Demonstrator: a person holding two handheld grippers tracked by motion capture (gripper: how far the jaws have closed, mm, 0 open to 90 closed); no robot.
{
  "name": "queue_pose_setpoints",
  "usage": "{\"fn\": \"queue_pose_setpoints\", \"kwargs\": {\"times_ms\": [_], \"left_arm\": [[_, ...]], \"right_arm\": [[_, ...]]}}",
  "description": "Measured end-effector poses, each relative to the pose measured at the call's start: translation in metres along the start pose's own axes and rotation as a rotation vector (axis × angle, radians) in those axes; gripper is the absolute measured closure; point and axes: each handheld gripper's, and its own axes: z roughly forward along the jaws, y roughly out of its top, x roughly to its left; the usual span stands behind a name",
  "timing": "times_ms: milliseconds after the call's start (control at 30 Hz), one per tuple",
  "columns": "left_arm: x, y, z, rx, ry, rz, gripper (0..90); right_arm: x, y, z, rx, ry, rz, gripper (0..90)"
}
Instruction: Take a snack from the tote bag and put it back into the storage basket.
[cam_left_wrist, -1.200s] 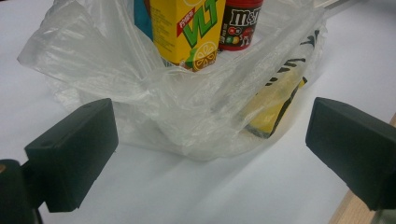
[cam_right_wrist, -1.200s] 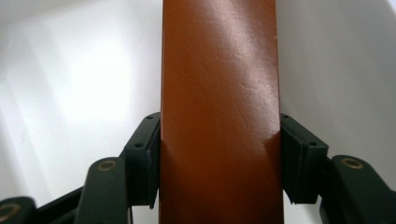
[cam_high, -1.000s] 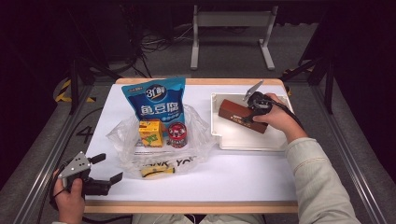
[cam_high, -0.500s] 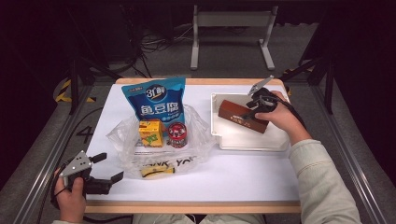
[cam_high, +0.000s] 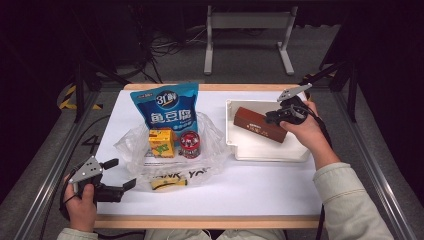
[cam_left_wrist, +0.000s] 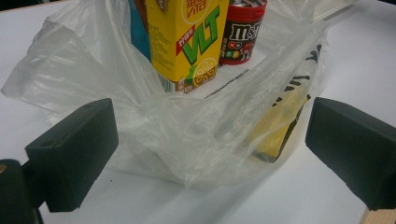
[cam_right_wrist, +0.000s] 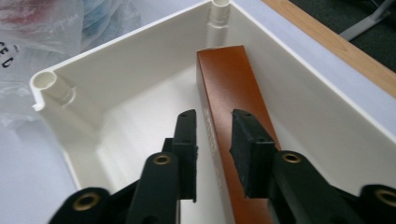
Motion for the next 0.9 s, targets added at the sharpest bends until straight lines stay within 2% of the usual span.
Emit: {"fn": "queue_pose_setpoints", "kwargs": {"times_ms": [133, 167, 200, 267, 367, 533, 900], "left_arm": [[0.001, 0.002, 0.002, -0.006, 0.0, -0.009, 3.3], [0.002, 0.002, 0.003, -0.005, -0.001, 0.002, 3.3], [0.001, 0.003, 0.004, -0.01, -0.004, -0.01, 3.4], [0.002, 0.004, 0.005, -0.011, -0.006, -0.001, 3.4], [0.003, 0.005, 0.008, -0.007, -0.01, 0.002, 3.4], [0.003, 0.006, 0.009, -0.005, -0.014, 0.003, 3.4], [0.003, 0.005, 0.009, -0.005, -0.013, 0.001, 3.4]], "right_arm": [[0.005, -0.006, -0.002, 0.002, -0.013, 0.023, 81.7], [0.005, -0.008, -0.002, 0.0, -0.016, 0.032, 82.9], [0.005, -0.01, -0.002, -0.006, -0.015, 0.042, 84.5], [0.006, -0.015, -0.003, -0.016, -0.044, 0.073, 89.7], [0.006, -0.022, -0.001, -0.011, -0.056, 0.108, 90.0], [0.006, -0.029, 0.008, 0.043, -0.056, 0.127, 90.0], [0.006, -0.032, 0.022, 0.138, -0.053, 0.124, 90.0]]}}
